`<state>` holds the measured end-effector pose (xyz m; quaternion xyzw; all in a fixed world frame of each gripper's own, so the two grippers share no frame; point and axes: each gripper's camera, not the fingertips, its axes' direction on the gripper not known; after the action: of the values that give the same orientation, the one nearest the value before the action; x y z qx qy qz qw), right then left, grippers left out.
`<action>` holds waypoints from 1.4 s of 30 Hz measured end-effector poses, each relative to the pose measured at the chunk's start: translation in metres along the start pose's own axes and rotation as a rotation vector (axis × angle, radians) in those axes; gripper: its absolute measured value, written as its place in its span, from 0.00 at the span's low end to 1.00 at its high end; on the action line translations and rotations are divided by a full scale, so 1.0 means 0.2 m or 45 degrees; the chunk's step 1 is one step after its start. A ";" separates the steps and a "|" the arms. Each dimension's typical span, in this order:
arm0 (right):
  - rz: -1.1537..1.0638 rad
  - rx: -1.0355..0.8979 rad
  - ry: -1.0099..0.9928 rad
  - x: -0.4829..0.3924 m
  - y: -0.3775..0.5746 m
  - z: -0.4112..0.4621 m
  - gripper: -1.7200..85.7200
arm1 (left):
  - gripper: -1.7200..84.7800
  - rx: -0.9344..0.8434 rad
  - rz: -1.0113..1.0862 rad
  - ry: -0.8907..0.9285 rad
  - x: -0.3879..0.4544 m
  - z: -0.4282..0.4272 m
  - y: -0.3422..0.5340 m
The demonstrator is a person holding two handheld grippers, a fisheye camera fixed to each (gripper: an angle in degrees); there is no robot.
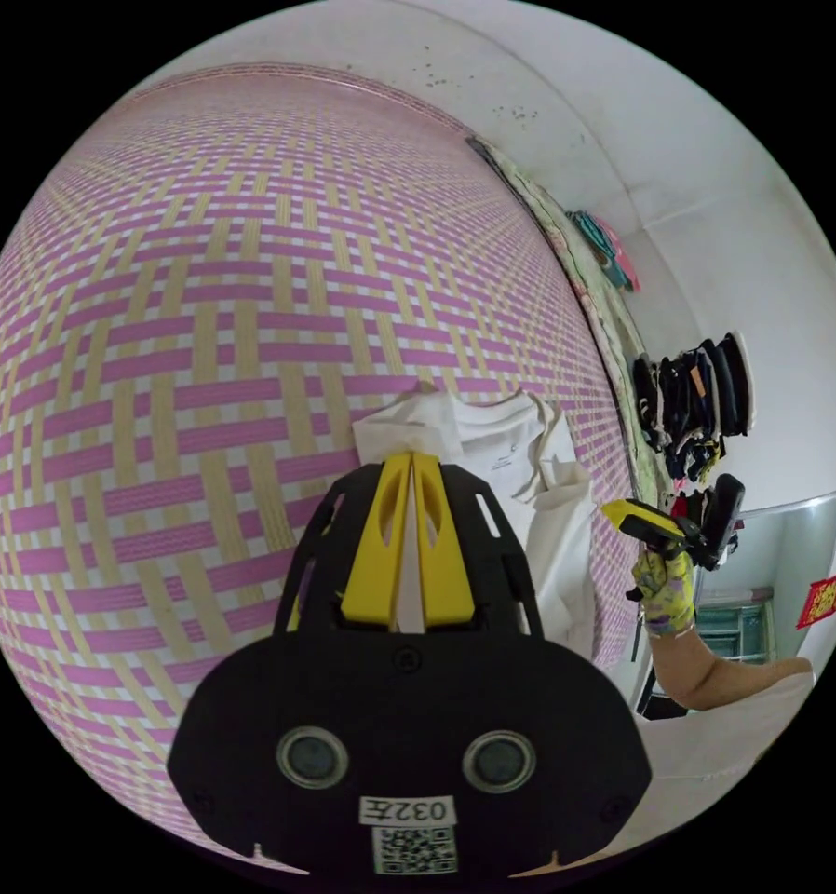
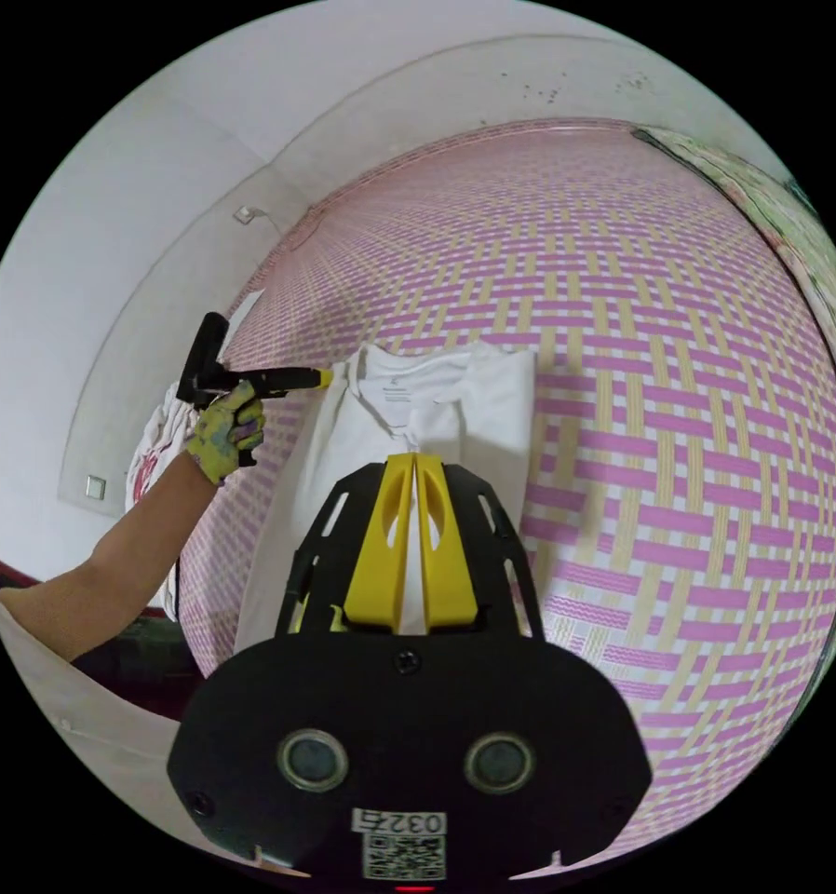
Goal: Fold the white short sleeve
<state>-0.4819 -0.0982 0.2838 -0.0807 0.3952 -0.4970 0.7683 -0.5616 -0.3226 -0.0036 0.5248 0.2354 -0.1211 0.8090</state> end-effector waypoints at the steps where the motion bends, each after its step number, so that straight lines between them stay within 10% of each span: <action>1: 0.036 0.008 -0.016 0.03 0.02 -0.01 0.01 | 0.01 0.028 0.001 0.022 0.00 -0.02 0.01; 42: 0.094 -0.054 -0.091 -0.19 0.20 0.13 0.08 | 0.01 0.158 -0.028 0.135 0.31 -0.22 0.34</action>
<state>-0.4431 -0.0533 0.3002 -0.1000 0.3808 -0.4565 0.7979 -0.4884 -0.2505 0.0036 0.5769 0.2758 -0.1165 0.7600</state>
